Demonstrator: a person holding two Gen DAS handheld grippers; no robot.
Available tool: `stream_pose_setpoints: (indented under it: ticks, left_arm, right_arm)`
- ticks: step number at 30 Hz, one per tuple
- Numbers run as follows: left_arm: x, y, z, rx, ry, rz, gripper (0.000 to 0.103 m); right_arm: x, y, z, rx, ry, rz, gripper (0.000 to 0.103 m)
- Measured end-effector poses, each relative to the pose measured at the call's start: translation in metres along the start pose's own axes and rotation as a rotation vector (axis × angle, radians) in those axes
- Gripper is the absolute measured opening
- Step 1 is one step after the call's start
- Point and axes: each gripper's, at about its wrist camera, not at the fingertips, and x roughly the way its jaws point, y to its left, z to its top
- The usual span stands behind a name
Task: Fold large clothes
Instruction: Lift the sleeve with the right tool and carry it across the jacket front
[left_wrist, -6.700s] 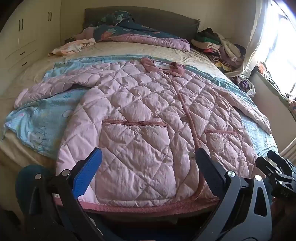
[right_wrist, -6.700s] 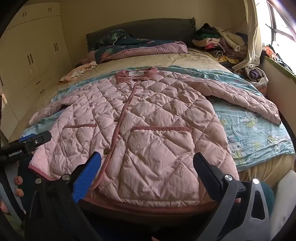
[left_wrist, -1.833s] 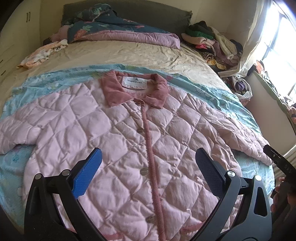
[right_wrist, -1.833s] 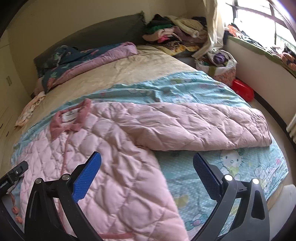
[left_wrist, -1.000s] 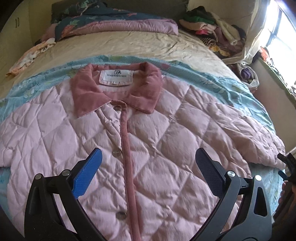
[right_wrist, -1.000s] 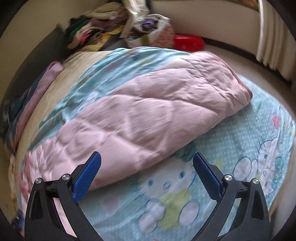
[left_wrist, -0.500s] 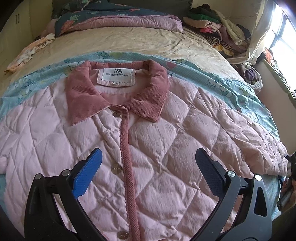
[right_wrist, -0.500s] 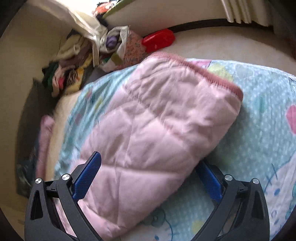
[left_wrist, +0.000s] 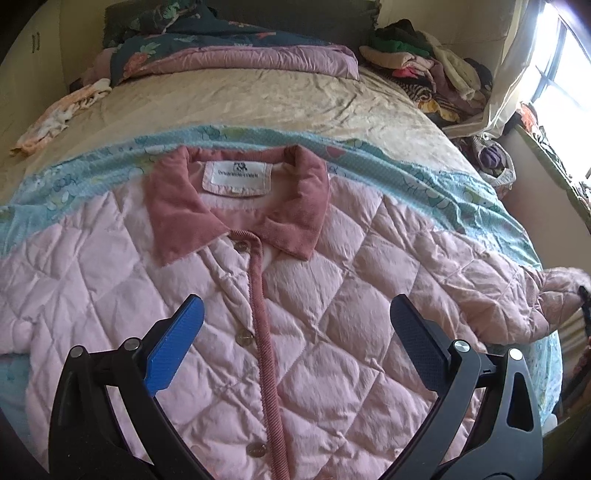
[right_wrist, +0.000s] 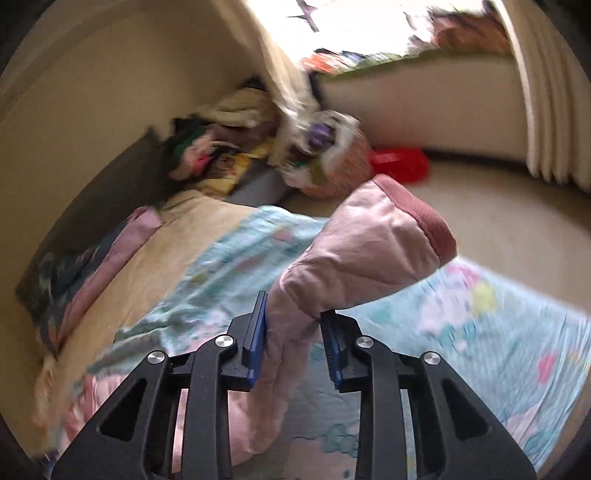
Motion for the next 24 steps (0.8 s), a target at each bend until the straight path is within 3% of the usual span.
stream_pose_setpoints:
  ticks: [4, 7, 24]
  left_arm:
    - [-0.016, 0.009, 0.005, -0.013, -0.02, -0.002, 0.095]
    - [-0.026, 0.016, 0.007, -0.021, -0.029, -0.007, 0.095]
    - [-0.07, 0.072, 0.012, -0.061, -0.105, -0.027, 0.095]
  right_arm:
    - [-0.029, 0.05, 0.009, -0.153, -0.059, 0.063, 0.025]
    - [-0.044, 0.077, 0.013, -0.2, -0.073, 0.115, 0.025]
    - [-0.106, 0.226, 0.001, -0.495, -0.177, 0.228, 0.025]
